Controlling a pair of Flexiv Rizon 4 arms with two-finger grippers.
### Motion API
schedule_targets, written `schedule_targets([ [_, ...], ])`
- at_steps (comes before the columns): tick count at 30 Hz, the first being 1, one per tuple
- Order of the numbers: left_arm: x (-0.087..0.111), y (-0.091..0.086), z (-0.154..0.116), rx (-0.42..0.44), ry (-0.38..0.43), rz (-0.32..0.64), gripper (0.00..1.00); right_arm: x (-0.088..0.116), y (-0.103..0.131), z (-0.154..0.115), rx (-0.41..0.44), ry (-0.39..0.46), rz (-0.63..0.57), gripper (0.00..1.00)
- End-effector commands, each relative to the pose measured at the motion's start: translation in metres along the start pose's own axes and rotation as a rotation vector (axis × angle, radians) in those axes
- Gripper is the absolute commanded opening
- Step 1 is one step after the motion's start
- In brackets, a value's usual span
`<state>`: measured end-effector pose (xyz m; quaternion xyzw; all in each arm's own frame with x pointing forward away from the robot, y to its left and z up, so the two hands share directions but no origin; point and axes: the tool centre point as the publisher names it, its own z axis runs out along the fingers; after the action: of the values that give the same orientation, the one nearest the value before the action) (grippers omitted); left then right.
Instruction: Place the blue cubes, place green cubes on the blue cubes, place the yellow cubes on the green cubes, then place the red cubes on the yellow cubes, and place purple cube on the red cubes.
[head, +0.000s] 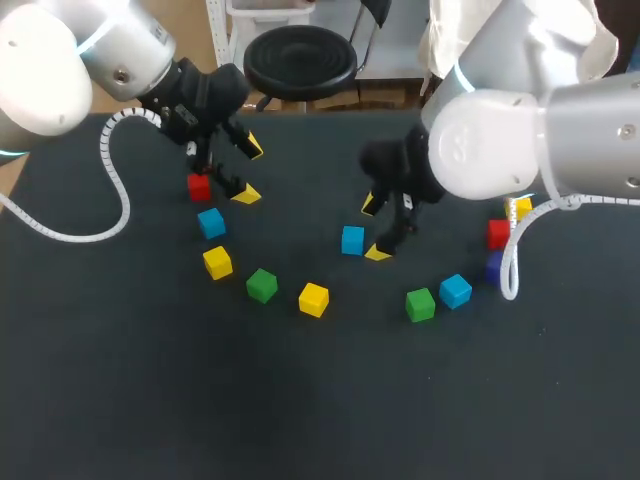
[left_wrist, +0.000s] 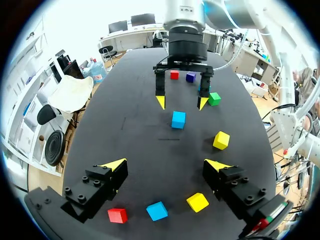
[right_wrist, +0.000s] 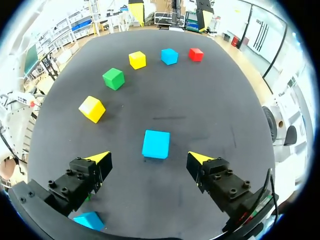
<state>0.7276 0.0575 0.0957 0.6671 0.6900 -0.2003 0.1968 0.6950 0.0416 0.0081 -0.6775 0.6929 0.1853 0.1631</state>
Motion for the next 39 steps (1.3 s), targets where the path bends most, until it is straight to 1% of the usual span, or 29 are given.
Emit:
schedule_targets([
  [1, 0.0, 0.0, 0.0, -0.001, 0.0, 0.001, 1.0, -0.002, -0.015, 0.009, -0.034, -0.008, 0.006, 0.95],
  [3, 0.0, 0.0, 0.0, -0.001, 0.0, 0.001, 1.0, -0.002, -0.017, 0.01, -0.035, -0.009, 0.013, 0.92],
  [4, 0.0, 0.0, 0.0, -0.001, 0.0, 0.001, 1.0, -0.003, -0.018, 0.011, -0.036, -0.009, 0.014, 0.89],
  [7, 0.0, 0.0, 0.0, -0.001, 0.0, 0.001, 1.0, -0.005, -0.019, 0.014, -0.042, -0.008, 0.018, 0.82],
  [8, 0.0, 0.0, 0.0, -0.001, 0.0, 0.001, 1.0, -0.006, -0.019, 0.015, -0.045, -0.007, 0.018, 0.82],
  [10, 0.0, 0.0, 0.0, -0.001, 0.0, 0.001, 1.0, -0.007, -0.019, 0.017, -0.053, -0.01, 0.014, 0.76],
  [13, 0.0, 0.0, 0.0, -0.001, 0.0, 0.001, 1.0, -0.008, -0.017, 0.02, -0.068, -0.01, 0.001, 0.69],
  [15, 0.0, 0.0, 0.0, -0.001, 0.0, 0.001, 1.0, -0.008, -0.016, 0.022, -0.074, -0.008, -0.003, 0.57],
  [16, 0.0, 0.0, 0.0, -0.001, 0.0, 0.001, 1.0, -0.008, -0.015, 0.022, -0.076, -0.007, -0.004, 0.49],
  [18, 0.0, 0.0, 0.0, -0.001, 0.0, 0.001, 1.0, -0.007, -0.014, 0.023, -0.081, -0.006, -0.003, 0.45],
  [20, 0.0, 0.0, 0.0, -0.001, 0.0, 0.001, 1.0, -0.005, -0.012, 0.021, -0.083, -0.004, -0.003, 0.43],
  [21, 0.0, 0.0, 0.0, -0.001, 0.0, 0.001, 1.0, -0.005, -0.012, 0.021, -0.083, -0.001, -0.004, 0.4],
  [22, 0.0, 0.0, 0.0, -0.001, 0.0, 0.001, 1.0, -0.005, -0.011, 0.019, -0.082, 0.0, -0.005, 0.34],
  [24, 0.0, 0.0, 0.0, -0.001, 0.0, 0.001, 1.0, -0.005, -0.011, 0.017, -0.078, 0.003, -0.008, 0.29],
  [26, 0.0, 0.0, 0.0, -0.001, 0.0, 0.001, 1.0, -0.005, -0.01, 0.015, -0.075, 0.007, -0.014, 0.27],
  [27, 0.0, 0.0, 0.0, -0.001, 0.0, 0.001, 1.0, -0.006, -0.009, 0.014, -0.074, 0.008, -0.015, 0.24],
  [29, 0.0, 0.0, 0.0, -0.001, 0.0, 0.001, 1.0, -0.007, -0.008, 0.013, -0.072, 0.011, -0.018, 0.21],
  [32, 0.0, 0.0, 0.0, -0.001, 0.0, 0.001, 1.0, -0.009, -0.005, 0.013, -0.067, 0.018, -0.016, 0.15],
  [36, 0.0, 0.0, 0.0, -0.001, 0.0, 0.001, 1.0, -0.009, -0.001, 0.014, -0.064, 0.026, -0.009, 0.1],
  [39, 0.0, 0.0, 0.0, -0.001, 0.0, 0.001, 1.0, -0.007, 0.002, 0.015, -0.06, 0.022, 0.004, 0.01],
])
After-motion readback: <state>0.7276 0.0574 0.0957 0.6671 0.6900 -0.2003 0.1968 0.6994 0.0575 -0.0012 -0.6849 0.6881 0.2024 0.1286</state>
